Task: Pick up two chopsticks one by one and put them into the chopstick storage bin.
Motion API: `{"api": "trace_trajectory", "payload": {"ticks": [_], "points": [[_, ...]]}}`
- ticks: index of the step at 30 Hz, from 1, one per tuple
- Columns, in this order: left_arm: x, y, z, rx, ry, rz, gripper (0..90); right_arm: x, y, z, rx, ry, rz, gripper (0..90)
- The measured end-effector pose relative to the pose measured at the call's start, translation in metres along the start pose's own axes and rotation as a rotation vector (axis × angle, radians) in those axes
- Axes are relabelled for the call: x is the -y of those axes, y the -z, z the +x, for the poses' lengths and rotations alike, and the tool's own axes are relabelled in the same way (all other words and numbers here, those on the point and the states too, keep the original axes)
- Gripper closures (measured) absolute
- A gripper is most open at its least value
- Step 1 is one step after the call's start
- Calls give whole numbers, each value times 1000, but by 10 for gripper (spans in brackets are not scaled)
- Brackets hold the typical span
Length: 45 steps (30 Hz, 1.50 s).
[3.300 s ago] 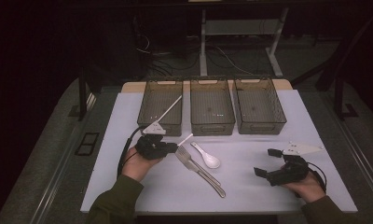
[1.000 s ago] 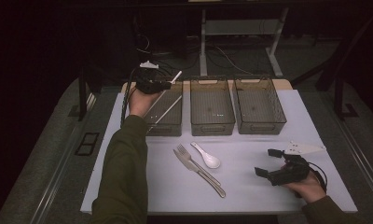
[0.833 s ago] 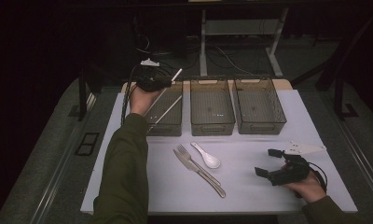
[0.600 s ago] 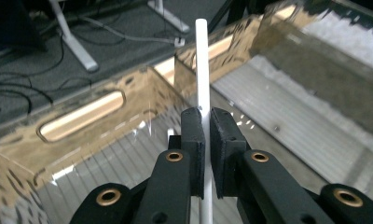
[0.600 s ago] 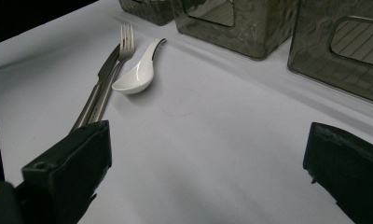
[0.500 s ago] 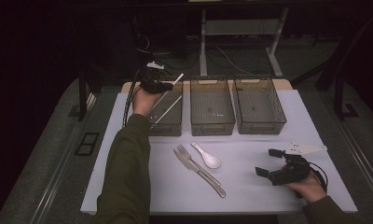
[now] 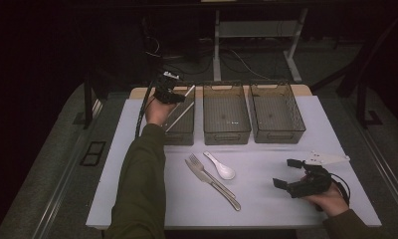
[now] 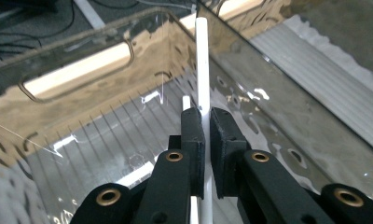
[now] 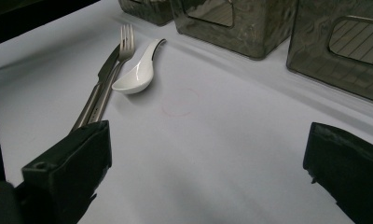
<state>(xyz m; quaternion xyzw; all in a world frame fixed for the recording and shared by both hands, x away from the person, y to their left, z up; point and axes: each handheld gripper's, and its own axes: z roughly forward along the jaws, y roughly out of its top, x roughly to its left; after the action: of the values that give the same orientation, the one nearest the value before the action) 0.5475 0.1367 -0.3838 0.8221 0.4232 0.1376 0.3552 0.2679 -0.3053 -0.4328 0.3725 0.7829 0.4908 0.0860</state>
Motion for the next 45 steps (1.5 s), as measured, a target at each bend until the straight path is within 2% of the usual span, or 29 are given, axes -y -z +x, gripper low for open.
{"api": "trace_trajectory", "payload": {"ticks": [3,10,11,14,20,28,32,36,40,43,44,45], "points": [[2,-4,1,-5,7,30,835,0,1,0,3,-6,-1,10],[5,-9,-1,-14,6,65,826,0,1,0,3,-5,0,9],[5,-9,-1,-16,-9,63,823,0,1,0,3,-5,0,10],[6,-9,-3,-12,8,56,810,0,1,0,3,-5,0,10],[6,-5,-4,-10,1,29,765,0,1,0,4,-3,2,9],[1,20,-10,23,-5,-31,673,0,-1,1,4,2,9,9],[2,34,-15,60,-15,-61,613,0,-1,2,4,6,14,10],[6,49,-24,86,-19,-94,566,0,-2,2,7,9,16,9],[12,65,-32,105,-47,-119,522,0,-3,2,6,10,19,10],[18,75,-37,143,-47,-129,484,-1,-3,2,5,13,19,9],[21,79,-39,148,-65,-124,481,-1,-3,2,5,11,21,10],[24,81,-43,157,-62,-136,477,0,-3,2,4,11,22,10]]}}
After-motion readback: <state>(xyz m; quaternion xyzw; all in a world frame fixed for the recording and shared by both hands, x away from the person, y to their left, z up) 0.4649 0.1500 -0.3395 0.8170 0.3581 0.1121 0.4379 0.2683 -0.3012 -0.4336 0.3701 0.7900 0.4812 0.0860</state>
